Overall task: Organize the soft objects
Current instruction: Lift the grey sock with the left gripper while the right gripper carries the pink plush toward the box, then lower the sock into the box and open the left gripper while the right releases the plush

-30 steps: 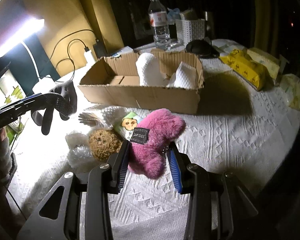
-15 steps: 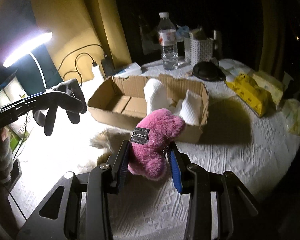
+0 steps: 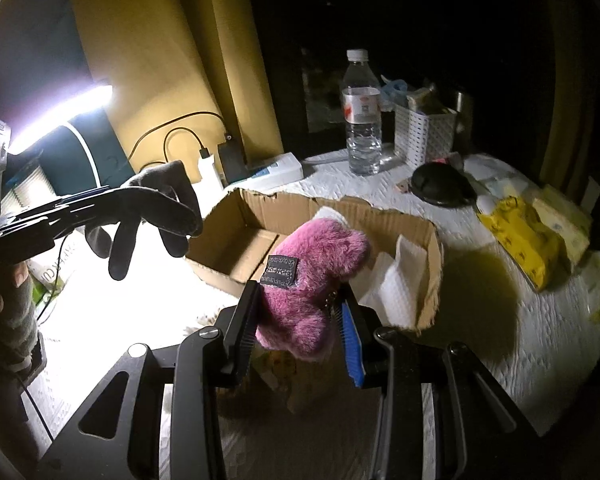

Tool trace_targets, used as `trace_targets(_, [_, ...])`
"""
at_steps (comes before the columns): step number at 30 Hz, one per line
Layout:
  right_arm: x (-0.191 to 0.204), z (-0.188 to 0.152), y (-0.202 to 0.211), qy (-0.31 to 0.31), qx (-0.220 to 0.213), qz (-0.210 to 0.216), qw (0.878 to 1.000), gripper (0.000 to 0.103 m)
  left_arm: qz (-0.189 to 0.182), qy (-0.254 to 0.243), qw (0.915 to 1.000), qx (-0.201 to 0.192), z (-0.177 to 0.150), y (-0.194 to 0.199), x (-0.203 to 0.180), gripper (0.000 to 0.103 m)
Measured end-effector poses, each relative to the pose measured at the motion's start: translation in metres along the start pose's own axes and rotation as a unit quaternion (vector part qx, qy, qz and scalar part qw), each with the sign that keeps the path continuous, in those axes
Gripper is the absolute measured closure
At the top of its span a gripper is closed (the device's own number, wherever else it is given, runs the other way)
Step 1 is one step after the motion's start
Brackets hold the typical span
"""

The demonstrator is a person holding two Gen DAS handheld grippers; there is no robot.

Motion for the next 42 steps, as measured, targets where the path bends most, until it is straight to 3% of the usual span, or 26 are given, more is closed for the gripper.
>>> trace_targets(24, [0.006, 0.035, -0.083, 0.026, 0.019, 0.048, 0.998, 0.063, 0.019, 0.002, 0.9994, 0.03, 0.008, -0.075, 0.002, 0.072])
trace_targets(31, [-0.007, 0.025, -0.113, 0.01, 0.042, 0.05, 0.998, 0.063, 0.029, -0.001, 0.9987, 0.043, 0.003, -0.097, 0.003, 0.072])
trace_targets(42, [-0.052, -0.012, -0.126, -0.038, 0.081, 0.011, 0.996, 0.063, 0.045, -0.002, 0.9953, 0.086, -0.017, -0.137, 0.007, 0.07])
Point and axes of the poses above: each gripper's, at about its wrist camera, not at the fingertips, and y roughly against the way its jaws point, x to its left, z to its top, the point moved 8 cm from there along -y, roughly the way its jaws point, and after that the axes turned 14 degrees about y, right-handed, at the moved point
